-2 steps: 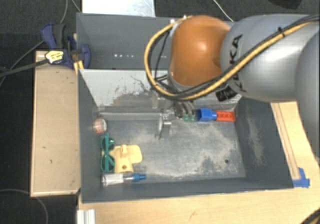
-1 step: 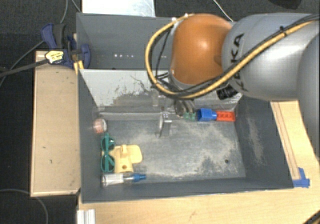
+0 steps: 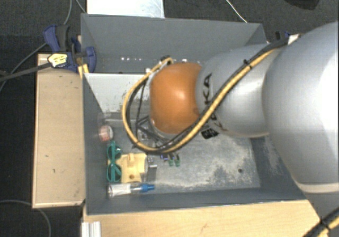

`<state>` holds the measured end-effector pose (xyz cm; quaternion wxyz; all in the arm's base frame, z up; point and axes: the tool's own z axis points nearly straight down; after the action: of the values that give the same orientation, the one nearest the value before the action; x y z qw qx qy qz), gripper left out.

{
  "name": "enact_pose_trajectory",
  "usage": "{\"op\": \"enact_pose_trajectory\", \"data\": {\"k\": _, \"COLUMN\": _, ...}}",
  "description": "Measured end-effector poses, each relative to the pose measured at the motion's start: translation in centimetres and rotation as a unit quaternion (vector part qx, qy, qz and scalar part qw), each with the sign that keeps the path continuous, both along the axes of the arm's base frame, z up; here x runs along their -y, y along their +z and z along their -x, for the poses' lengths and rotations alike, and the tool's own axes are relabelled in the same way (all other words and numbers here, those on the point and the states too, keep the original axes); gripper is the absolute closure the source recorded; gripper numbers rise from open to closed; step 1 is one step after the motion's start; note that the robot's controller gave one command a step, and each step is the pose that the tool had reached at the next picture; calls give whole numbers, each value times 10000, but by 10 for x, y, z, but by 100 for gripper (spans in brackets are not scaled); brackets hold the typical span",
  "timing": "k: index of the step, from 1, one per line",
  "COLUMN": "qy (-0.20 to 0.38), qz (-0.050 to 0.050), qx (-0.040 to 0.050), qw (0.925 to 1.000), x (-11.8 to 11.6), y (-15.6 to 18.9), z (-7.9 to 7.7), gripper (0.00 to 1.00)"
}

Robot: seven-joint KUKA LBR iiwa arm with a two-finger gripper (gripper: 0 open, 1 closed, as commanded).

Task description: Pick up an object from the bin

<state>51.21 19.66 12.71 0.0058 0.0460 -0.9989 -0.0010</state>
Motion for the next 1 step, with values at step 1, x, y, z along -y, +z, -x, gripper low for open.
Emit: {"op": "enact_pose_trajectory", "data": {"k": 1, "qy": 126, "qz": -7, "qx": 92, "qw": 9999, "x": -11, "y": -15, "z": -40, "gripper": 0}}
